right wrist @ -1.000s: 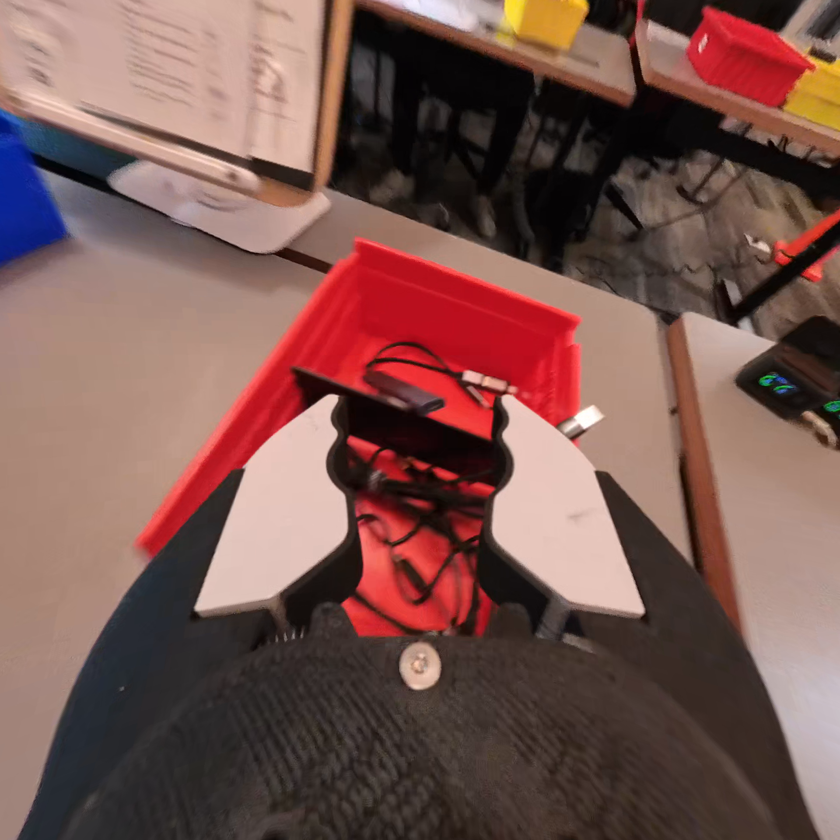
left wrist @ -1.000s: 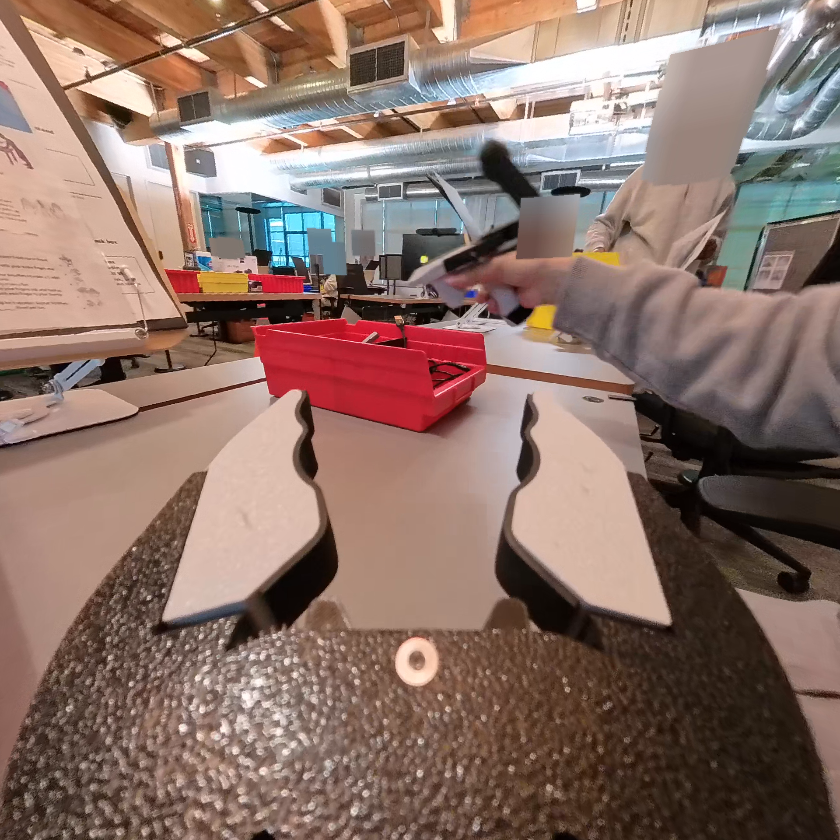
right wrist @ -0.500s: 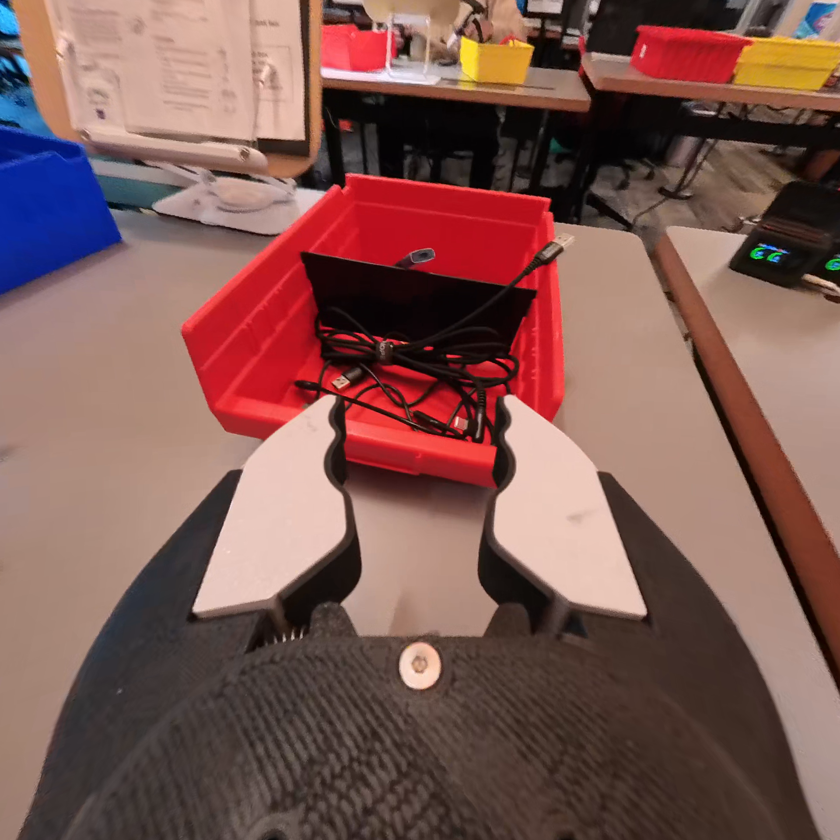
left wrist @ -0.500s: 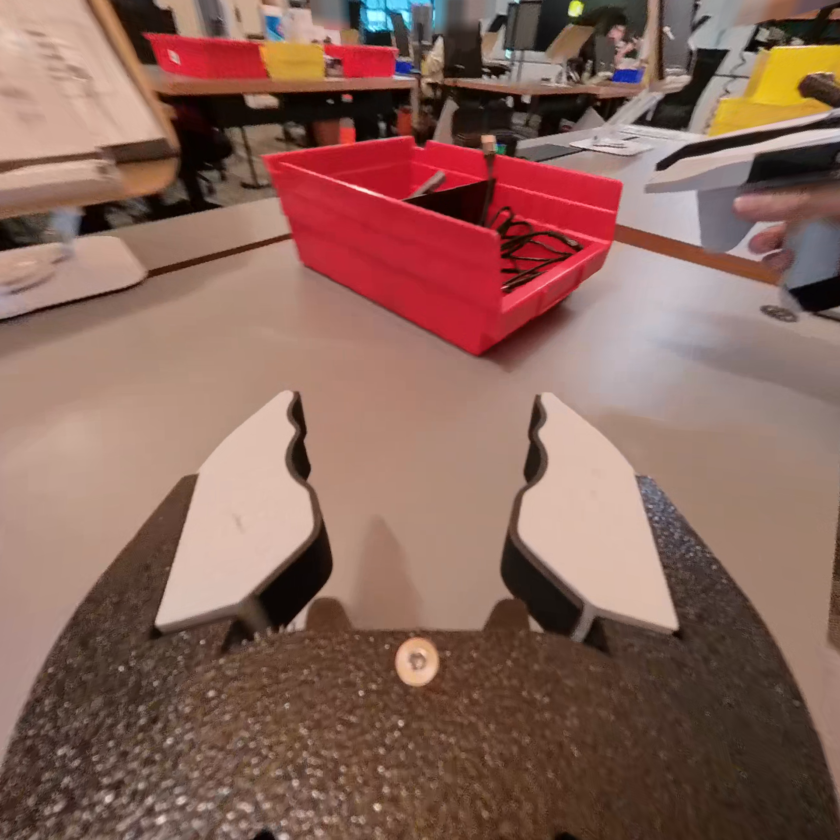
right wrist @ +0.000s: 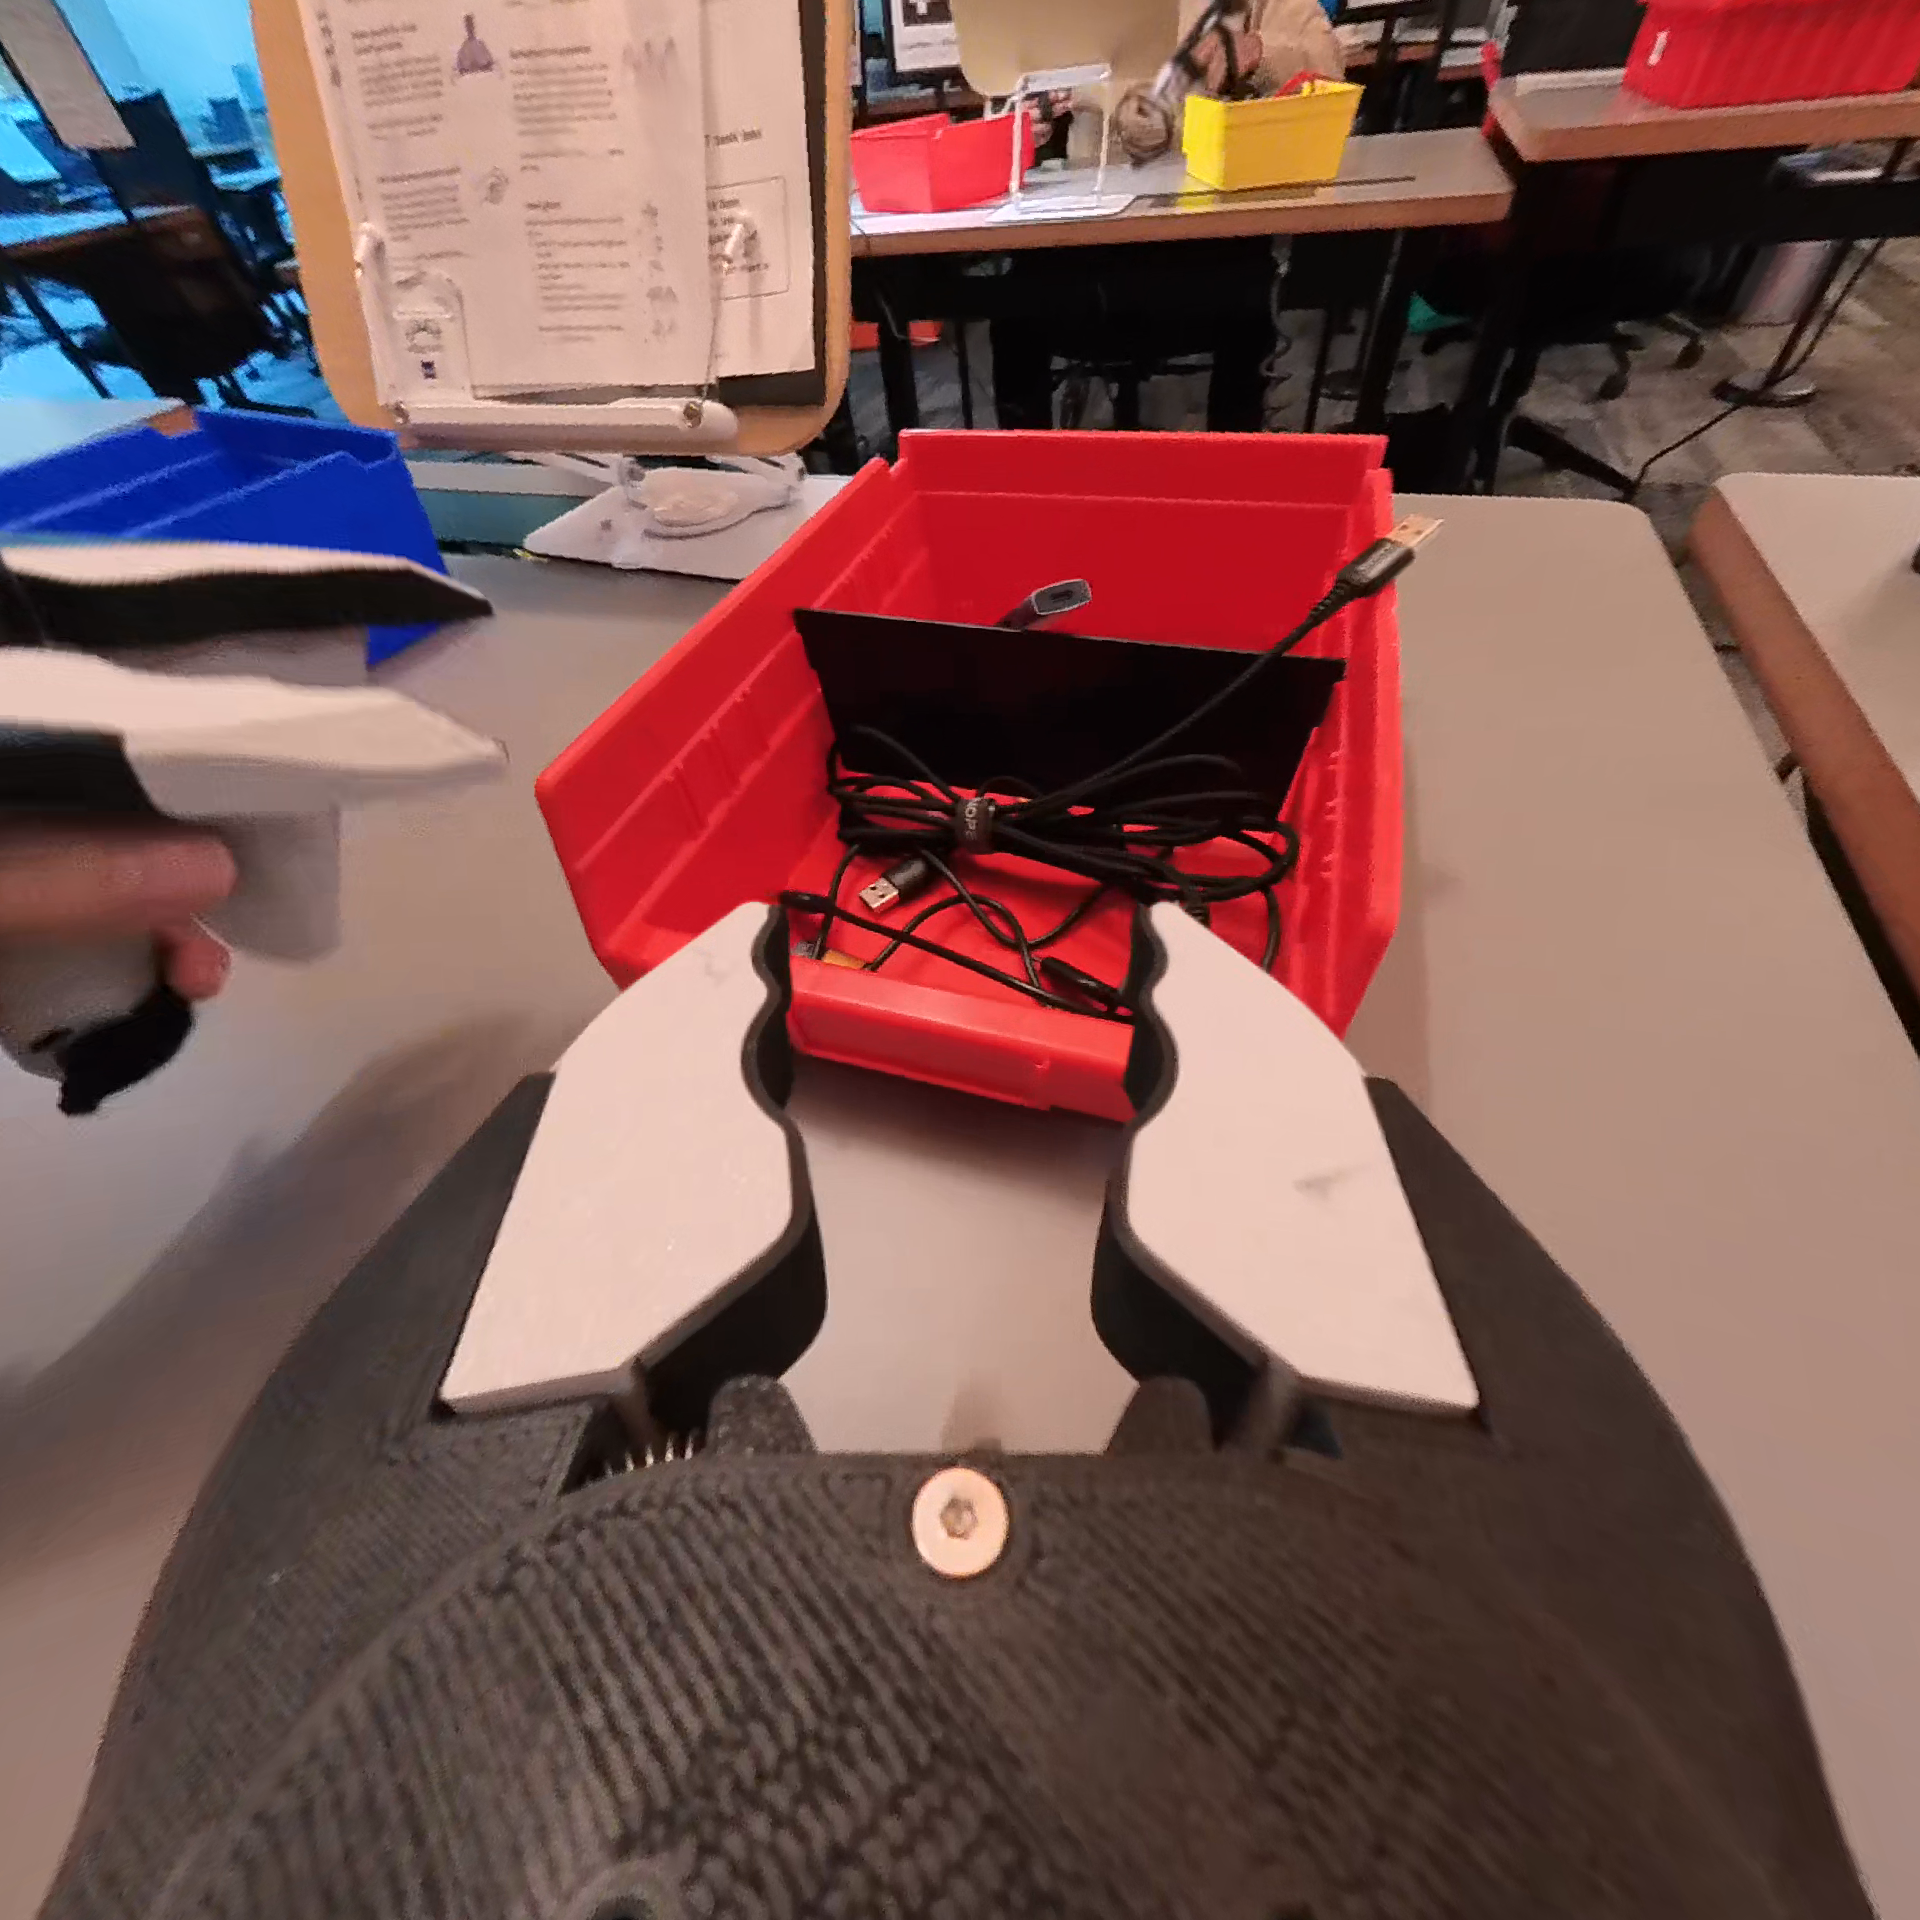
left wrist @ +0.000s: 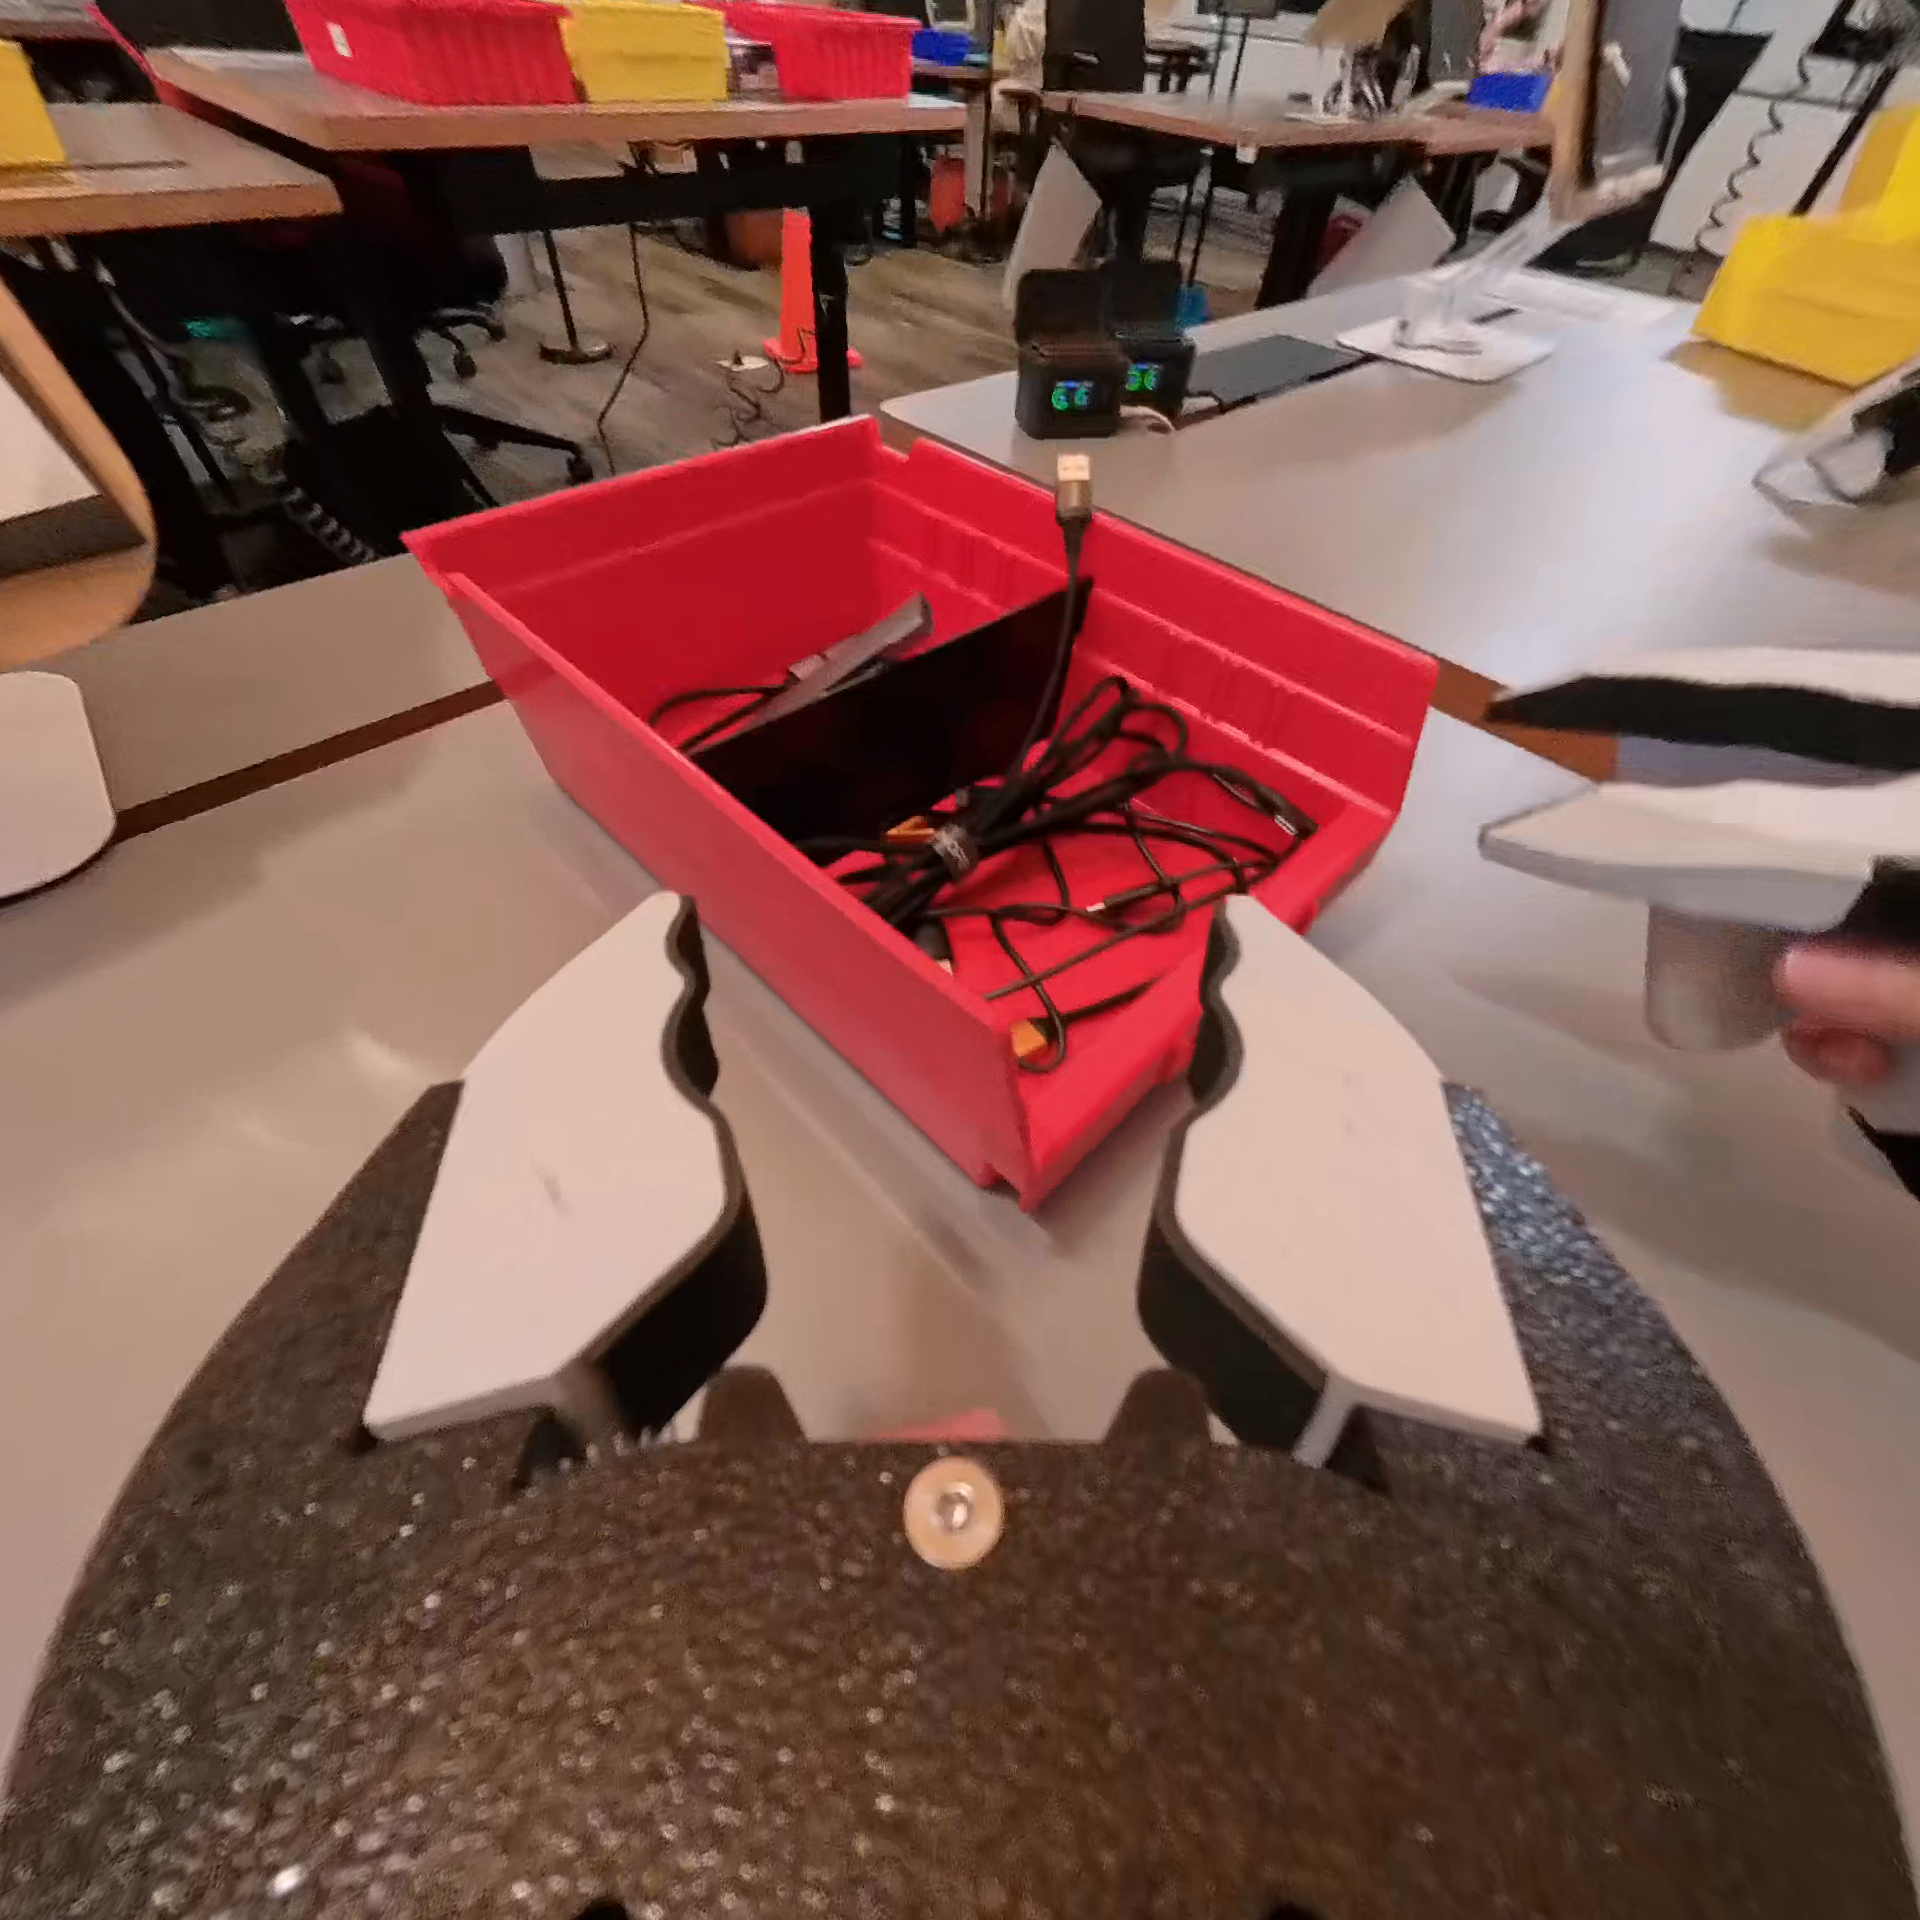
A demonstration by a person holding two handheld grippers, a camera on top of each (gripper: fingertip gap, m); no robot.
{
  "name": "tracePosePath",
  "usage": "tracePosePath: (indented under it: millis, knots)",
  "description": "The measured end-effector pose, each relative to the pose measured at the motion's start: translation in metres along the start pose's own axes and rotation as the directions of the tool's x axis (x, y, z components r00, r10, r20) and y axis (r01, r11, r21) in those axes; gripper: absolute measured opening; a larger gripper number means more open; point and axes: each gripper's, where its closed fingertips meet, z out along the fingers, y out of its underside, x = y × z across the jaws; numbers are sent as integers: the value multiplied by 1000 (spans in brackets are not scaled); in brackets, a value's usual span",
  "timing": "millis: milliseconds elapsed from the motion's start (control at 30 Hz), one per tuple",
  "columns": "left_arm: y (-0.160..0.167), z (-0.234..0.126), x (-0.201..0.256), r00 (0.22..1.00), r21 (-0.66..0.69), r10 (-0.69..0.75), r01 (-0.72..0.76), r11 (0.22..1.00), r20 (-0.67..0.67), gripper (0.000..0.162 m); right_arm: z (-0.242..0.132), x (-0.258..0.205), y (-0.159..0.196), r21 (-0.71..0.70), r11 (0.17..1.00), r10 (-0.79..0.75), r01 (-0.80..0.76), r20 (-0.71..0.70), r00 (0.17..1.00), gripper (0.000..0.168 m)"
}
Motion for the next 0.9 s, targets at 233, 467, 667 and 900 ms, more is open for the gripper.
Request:
tracePosePath:
  millis: [233, 467, 667, 900]
  knots:
    - [44, 44, -17, 995, -292, 50, -22, 956, 89, 66, -4, -2, -16, 64, 996, 59, -60, 18, 998, 60]
    - [56, 23, -63, 979, -252, 113, -68, 965, 169, 8, -9, -12, -25, 82, 997, 1, -4, 36, 999, 59]
    - [87, -80, -87, 993, -237, 114, -107, 966, 17, 6, -13, -15, -34, 118, 993, 20, -26, 57, 998, 57]
    - [142, -257, -111, 991, -316, 131, -128, 940, -14, 5, -4, -49, -42, 114, 993, 0, -13, 106, 994, 58]
